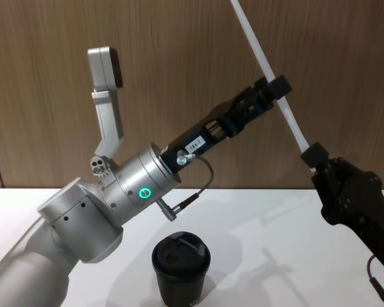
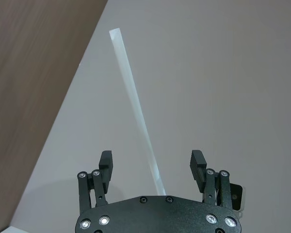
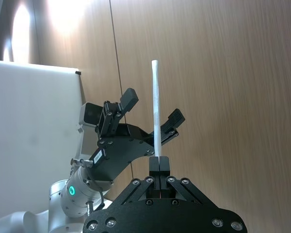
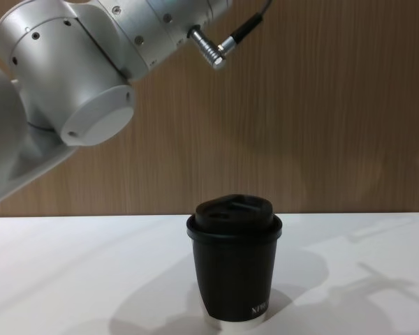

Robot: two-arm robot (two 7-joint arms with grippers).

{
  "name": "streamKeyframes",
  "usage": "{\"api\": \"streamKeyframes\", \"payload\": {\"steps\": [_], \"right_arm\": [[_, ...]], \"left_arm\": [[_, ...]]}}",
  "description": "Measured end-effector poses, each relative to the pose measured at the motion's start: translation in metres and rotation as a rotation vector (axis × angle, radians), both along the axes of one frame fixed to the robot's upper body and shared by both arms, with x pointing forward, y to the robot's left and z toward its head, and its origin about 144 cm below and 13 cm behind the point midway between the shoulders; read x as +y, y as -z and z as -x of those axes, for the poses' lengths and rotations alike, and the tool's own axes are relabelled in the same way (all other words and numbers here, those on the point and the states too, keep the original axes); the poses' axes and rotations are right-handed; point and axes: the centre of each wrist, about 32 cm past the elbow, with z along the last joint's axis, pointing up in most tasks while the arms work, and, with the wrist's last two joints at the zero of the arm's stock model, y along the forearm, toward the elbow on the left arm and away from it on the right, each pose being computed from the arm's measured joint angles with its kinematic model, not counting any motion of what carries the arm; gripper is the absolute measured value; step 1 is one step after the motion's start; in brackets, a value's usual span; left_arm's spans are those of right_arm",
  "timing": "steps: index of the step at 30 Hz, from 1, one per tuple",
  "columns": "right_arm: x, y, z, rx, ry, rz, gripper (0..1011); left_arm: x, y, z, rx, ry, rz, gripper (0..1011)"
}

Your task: Pick up the straw with one hand, pass it to the other hand, and insert it into the cup.

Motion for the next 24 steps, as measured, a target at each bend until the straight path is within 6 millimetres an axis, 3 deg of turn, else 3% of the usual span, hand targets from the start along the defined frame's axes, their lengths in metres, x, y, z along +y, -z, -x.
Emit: {"api": "streamKeyframes", "payload": {"steps": [7, 13, 20, 24], "right_arm": [[0.0000, 0.0000, 0.0000, 0.000, 0.000, 0.000, 6], [0.0000, 0.0000, 0.0000, 0.000, 0.000, 0.000, 6], [0.0000, 0.0000, 0.0000, 0.000, 0.000, 0.000, 6], [0.0000, 0.0000, 0.0000, 0.000, 0.000, 0.000, 6]], "left_arm": [[-0.0032, -0.0009, -0.0011, -0.009, 0.003, -0.002, 996], [-0.0049, -0.0017, -0.0017, -0.016, 0.004, -0.003, 899], [-0.0060, -0.0021, -0.0021, -0.020, 0.005, -0.005, 705], [-0.0063, -0.0022, -0.0023, -0.021, 0.005, -0.005, 539]]}}
